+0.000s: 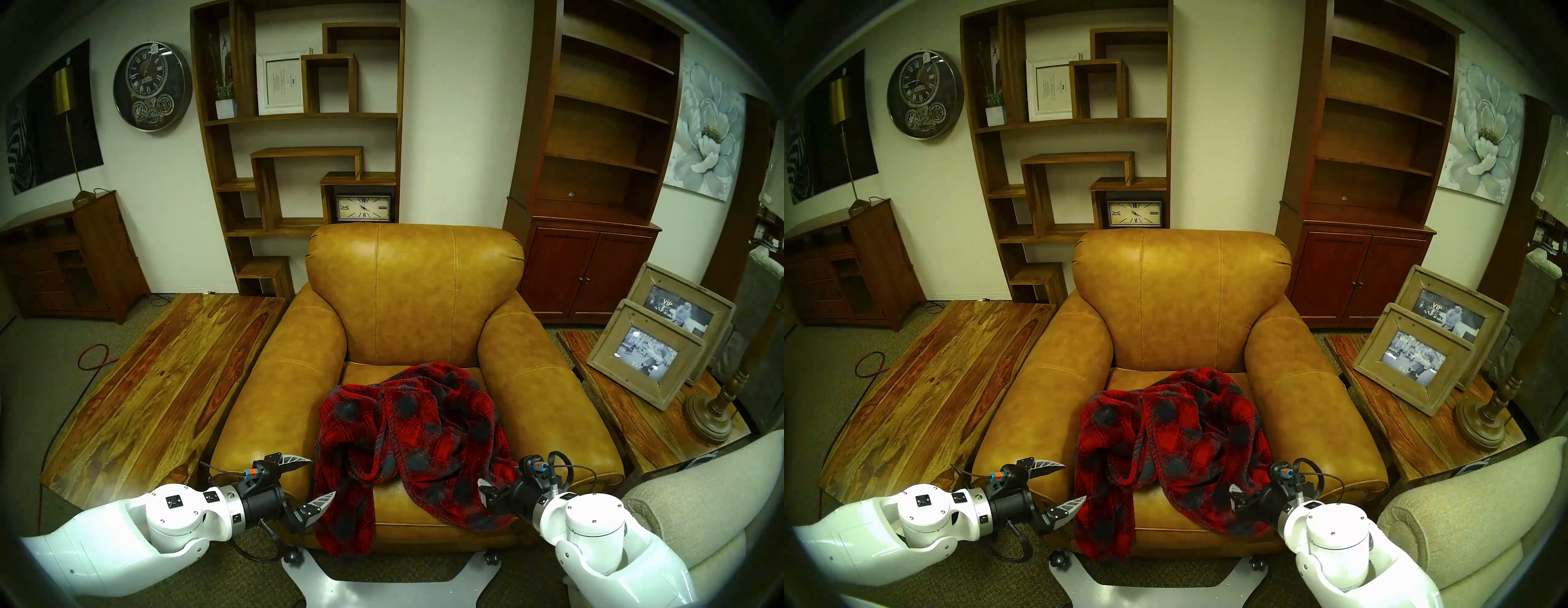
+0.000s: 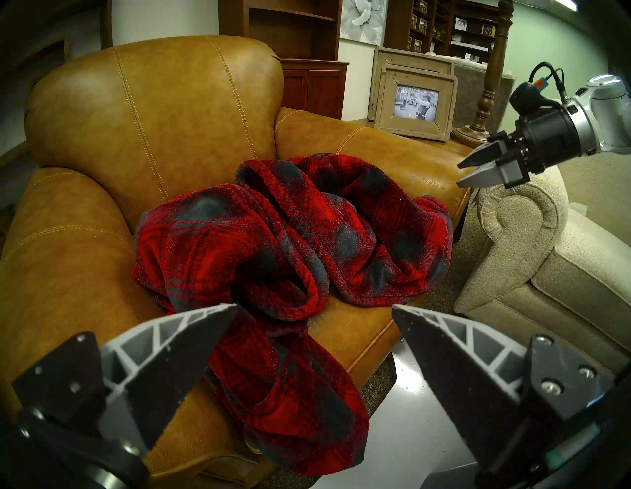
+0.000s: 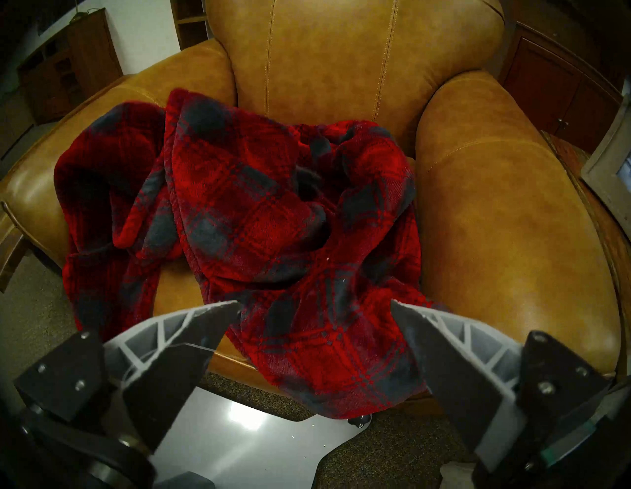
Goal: Move the blanket from sofa and drape it over the sofa arm
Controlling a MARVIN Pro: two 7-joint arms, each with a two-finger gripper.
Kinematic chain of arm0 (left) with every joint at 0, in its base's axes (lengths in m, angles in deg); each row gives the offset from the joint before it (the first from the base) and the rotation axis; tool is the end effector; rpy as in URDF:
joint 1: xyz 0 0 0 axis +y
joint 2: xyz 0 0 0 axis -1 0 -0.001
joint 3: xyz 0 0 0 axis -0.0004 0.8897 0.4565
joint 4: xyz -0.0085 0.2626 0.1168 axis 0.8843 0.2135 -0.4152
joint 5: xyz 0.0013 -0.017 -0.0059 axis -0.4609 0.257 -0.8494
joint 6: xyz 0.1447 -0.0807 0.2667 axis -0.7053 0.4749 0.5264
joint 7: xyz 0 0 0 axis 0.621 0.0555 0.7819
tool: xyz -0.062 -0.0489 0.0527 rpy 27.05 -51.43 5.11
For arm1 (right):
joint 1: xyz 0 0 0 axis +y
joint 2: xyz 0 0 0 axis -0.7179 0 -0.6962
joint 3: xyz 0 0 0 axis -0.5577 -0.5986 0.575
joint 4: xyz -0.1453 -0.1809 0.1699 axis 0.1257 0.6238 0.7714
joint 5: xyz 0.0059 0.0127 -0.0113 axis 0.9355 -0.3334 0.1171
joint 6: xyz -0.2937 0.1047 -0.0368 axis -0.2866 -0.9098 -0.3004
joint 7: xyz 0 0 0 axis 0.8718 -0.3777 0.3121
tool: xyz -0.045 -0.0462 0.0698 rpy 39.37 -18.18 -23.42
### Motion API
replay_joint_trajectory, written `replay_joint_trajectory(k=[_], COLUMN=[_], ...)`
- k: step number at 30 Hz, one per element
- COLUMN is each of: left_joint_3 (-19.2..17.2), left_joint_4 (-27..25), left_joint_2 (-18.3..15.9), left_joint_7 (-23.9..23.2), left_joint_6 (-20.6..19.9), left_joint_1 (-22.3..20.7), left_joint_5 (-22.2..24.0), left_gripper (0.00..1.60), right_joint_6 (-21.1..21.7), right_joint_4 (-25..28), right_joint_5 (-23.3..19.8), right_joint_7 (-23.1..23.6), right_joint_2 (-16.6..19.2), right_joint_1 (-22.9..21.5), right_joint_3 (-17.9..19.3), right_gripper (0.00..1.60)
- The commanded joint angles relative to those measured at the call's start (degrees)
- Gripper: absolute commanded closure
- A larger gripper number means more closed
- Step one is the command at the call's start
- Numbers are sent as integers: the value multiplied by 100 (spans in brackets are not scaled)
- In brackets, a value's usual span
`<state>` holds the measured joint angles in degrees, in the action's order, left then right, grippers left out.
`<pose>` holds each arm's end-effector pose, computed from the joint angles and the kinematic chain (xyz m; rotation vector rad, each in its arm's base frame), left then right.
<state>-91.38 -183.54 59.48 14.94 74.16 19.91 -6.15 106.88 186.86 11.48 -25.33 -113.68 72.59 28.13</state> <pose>0.2481 0.0586 -0.3788 2.1871 -0.8975 1.2912 0.2496 -0.0231 -0.3814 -2.7587 -0.4108 -1.2298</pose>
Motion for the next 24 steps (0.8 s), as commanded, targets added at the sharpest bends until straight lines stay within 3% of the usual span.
replay_joint_trajectory(k=[1, 24], left_joint_3=[-5, 39], left_joint_4=[-30, -6], left_joint_2=[7, -5], left_joint_7=[-3, 1], left_joint_6=[11, 12], left_joint_1=[-15, -54], left_joint_5=[2, 22], left_gripper=[0, 0], right_joint_6=[-125, -102], right_joint_4=[-134, -1631], right_joint_5=[139, 841], right_joint_7=[32, 186], right_joint_2=[-578, -1604], right_joint_1=[-647, -2023], right_joint_3=[-301, -792], right_gripper=[0, 0])
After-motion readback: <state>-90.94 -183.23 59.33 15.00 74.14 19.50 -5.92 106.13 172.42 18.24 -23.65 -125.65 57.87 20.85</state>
